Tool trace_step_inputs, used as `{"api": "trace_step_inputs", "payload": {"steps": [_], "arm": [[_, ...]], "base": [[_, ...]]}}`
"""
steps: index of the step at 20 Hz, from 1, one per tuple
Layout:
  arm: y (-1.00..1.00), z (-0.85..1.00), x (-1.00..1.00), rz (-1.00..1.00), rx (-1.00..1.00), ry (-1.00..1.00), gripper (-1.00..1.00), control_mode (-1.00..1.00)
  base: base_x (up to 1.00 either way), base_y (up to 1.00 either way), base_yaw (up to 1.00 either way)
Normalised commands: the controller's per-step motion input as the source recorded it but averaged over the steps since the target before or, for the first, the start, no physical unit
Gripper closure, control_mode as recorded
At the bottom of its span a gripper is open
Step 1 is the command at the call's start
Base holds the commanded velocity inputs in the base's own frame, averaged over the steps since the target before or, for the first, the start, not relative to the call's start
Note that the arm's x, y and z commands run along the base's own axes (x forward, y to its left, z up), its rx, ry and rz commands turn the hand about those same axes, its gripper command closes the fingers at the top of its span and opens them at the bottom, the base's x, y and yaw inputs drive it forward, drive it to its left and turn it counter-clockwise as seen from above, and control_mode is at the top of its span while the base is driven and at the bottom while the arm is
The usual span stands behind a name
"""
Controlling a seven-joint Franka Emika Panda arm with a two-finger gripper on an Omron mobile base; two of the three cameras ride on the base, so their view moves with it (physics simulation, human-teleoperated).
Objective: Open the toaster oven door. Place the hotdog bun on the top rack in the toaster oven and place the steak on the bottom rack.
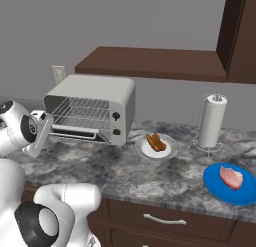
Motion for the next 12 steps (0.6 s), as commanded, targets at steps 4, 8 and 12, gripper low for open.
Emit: {"api": "trace_step_inputs", "payload": {"steps": [4, 8, 12], "arm": [[0.07, 0.19, -0.41, -0.08, 0.00, 0.00, -1.00, -1.00], [0.10, 0.32, -0.41, -0.08, 0.00, 0.00, -1.00, -1.00], [0.13, 0.46, -0.35, 0.00, -0.05, 0.00, -1.00, -1.00]], "base": [[0.00, 0.00, 0.00], [0.00, 0.00, 0.00], [0.00, 0.00, 0.00]]}}
